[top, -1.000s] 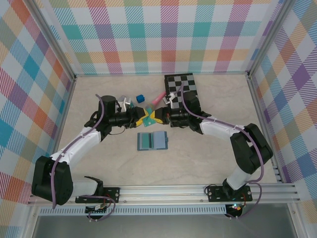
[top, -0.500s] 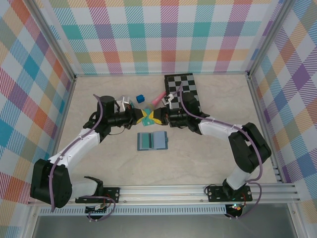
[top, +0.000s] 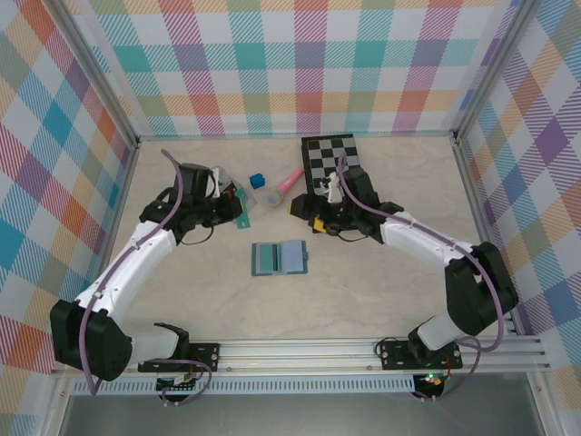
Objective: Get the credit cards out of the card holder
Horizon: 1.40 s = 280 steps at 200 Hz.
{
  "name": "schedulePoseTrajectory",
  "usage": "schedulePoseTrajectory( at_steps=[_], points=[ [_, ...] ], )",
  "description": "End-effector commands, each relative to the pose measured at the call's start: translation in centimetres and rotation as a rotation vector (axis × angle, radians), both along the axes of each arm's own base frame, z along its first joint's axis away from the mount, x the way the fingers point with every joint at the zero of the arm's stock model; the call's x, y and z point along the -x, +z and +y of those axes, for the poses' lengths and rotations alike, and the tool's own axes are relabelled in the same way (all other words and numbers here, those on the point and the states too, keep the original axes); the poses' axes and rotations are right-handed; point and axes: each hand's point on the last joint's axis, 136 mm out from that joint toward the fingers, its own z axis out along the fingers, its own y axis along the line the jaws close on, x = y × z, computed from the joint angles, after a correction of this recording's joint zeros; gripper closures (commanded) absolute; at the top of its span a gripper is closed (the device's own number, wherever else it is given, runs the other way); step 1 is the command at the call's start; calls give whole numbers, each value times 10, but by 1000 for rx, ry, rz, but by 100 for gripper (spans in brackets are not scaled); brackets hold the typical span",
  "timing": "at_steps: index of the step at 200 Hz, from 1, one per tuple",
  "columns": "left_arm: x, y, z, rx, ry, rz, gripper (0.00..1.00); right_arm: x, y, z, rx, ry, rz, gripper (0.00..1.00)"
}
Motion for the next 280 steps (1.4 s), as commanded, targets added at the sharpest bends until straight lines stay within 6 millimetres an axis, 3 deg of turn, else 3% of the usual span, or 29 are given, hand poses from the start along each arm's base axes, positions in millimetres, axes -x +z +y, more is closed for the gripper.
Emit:
schedulePoseTrajectory(
  at_steps=[1, 18, 56, 89, 116, 158, 196, 249, 280],
  points=[
    [-17, -5, 29, -299, -45, -64, 100, -5, -10, -29, 115, -23, -81, 0],
    [-36, -6, 32, -403, -85, -89, 100, -6, -9, -40, 132, -24, -92, 0],
    [-74, -17, 20, -542, -259, -109, 100, -2, -13, -57, 181, -20, -128, 0],
    [-85, -42, 3, -582, -462, -94, 100, 1, -21, -61, 193, -1, -118, 0],
    [-100, -64, 12, -657, -501, -26, 100, 2, -22, -65, 185, 6, -122, 0],
    [-112, -90, 19, -734, -552, 88, 100, 6, -24, -68, 171, 8, -113, 0],
    [-126, -101, 28, -818, -559, 134, 100, 8, -29, -68, 160, -1, -87, 0],
    [-119, -125, 34, -847, -613, 212, 100, 9, -28, -65, 138, 9, -79, 0],
    [-122, -124, 31, -830, -599, 216, 100, 9, -26, -63, 127, 20, -85, 0]
  ],
)
